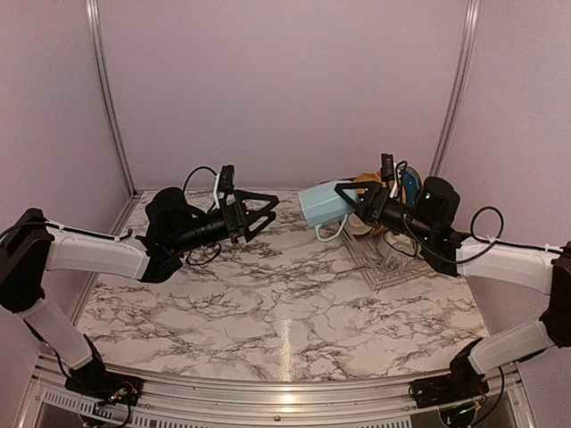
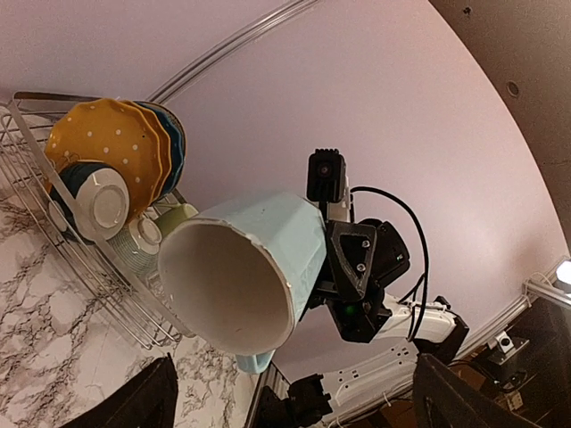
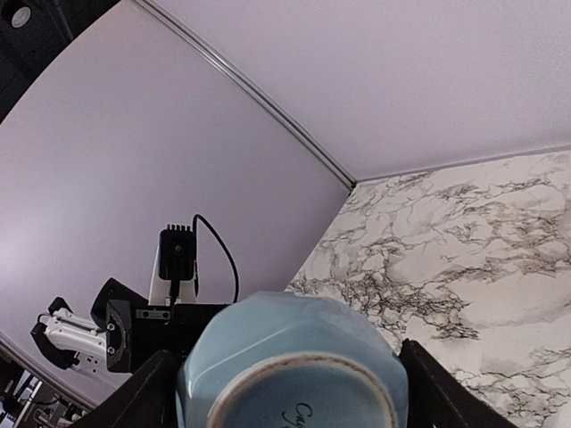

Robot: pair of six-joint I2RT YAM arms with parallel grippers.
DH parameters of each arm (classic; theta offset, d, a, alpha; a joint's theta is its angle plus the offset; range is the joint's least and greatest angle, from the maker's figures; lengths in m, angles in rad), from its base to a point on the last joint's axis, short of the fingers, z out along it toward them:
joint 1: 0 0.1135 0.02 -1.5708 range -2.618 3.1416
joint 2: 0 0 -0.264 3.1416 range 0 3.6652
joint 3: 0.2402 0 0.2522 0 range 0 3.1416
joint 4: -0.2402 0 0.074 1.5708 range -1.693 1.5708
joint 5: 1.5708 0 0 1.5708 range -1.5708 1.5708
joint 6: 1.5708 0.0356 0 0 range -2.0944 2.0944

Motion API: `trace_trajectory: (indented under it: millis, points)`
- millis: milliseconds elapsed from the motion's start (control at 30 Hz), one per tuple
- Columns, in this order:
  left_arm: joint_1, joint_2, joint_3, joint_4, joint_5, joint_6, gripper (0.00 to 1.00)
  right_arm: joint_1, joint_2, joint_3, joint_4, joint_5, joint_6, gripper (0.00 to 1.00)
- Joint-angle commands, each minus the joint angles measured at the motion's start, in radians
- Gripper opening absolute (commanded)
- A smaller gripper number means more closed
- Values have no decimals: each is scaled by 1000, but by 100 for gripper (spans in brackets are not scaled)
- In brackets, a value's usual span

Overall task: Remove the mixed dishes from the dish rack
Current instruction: Pass from the right arm to the left

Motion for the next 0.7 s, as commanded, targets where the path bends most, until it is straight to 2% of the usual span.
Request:
trace_trajectory:
  millis: [0, 167, 367, 500, 667]
  points:
    - [-17, 77, -23, 329, 3, -150, 94, 25, 29, 23, 229, -22, 91, 0]
    - [-31, 151, 0, 420, -13, -201, 91, 62, 70, 6, 327, -28, 147, 0]
    - [-71, 191, -25, 455, -60, -198, 94, 77, 97, -24, 437, 3, 205, 0]
    - [-99, 195, -32, 380, -124, -175, 94, 80, 104, -48, 490, 39, 243, 0]
    - [-160, 151, -99, 318, -248, -81, 99, 81, 101, -61, 469, 94, 259, 0]
